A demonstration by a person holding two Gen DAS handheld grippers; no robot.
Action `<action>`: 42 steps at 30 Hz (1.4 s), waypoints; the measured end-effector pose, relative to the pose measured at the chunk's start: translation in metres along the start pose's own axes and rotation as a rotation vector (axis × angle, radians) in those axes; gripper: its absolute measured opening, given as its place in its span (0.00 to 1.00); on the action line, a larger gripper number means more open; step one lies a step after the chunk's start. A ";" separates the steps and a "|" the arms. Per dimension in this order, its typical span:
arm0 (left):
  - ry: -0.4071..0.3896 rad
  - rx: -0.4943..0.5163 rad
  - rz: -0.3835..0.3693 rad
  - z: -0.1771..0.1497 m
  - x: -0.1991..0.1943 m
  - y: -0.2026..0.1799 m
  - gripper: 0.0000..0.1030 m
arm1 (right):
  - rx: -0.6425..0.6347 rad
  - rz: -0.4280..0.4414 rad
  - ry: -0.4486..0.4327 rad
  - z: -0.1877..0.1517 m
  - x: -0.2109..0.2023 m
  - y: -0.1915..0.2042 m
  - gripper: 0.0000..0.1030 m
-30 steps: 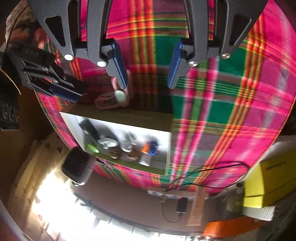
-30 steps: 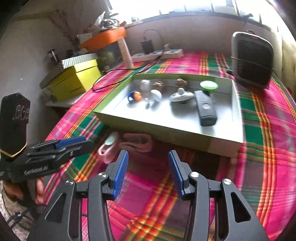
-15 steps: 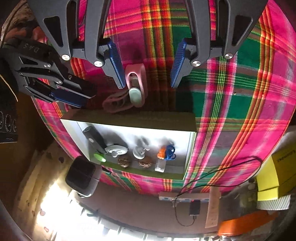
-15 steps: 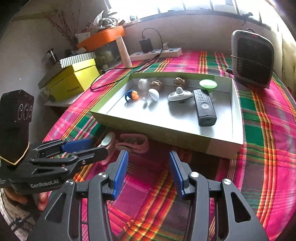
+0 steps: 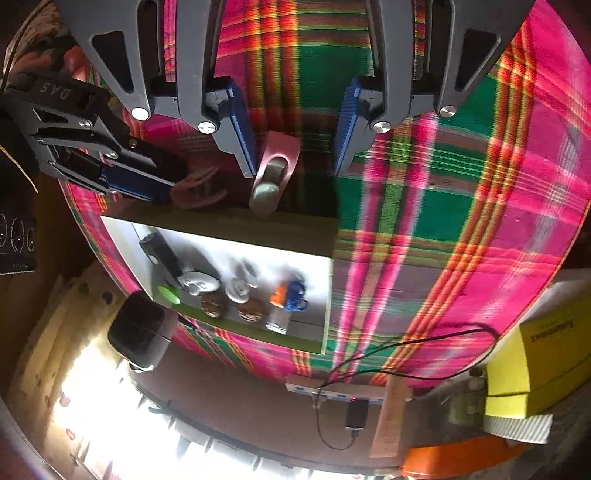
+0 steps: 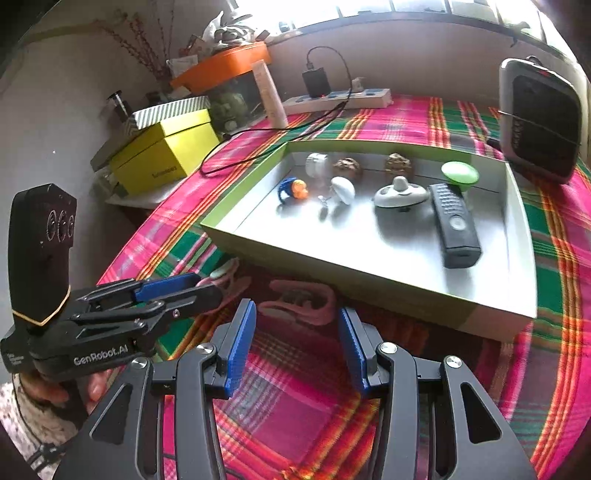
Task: Organize objects
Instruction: 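Move the left gripper to the pink loop while the right gripper approaches the pink clip, then close the left gripper on the pink loop while the right gripper closes on the pink clip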
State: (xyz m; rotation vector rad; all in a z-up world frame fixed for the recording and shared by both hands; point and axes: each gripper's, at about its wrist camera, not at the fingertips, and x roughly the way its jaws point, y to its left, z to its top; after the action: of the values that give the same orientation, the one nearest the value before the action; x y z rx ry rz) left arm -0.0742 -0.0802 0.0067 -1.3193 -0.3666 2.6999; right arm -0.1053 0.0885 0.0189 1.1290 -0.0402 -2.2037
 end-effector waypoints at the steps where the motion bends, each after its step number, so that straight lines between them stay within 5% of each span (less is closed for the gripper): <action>1: -0.002 -0.004 0.006 0.000 -0.001 0.003 0.38 | -0.005 0.008 0.003 0.000 0.001 0.002 0.45; 9: -0.017 -0.045 0.039 0.005 -0.006 0.026 0.38 | -0.079 0.082 0.064 -0.008 0.007 0.024 0.45; 17: -0.016 -0.041 0.034 0.005 -0.005 0.029 0.38 | -0.102 -0.059 0.007 -0.004 0.002 0.018 0.45; 27: -0.015 -0.041 0.032 0.005 -0.005 0.029 0.38 | -0.160 -0.020 0.040 0.002 0.016 0.022 0.45; 35: -0.015 -0.042 0.033 0.006 -0.004 0.030 0.38 | -0.233 0.091 0.091 -0.006 0.017 0.035 0.45; 42: -0.013 -0.044 0.030 0.006 -0.005 0.031 0.38 | -0.217 -0.018 0.064 0.000 0.022 0.032 0.45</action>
State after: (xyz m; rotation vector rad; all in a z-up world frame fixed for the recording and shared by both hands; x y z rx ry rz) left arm -0.0762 -0.1119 0.0059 -1.3292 -0.4128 2.7421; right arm -0.0968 0.0509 0.0135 1.0797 0.2312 -2.1266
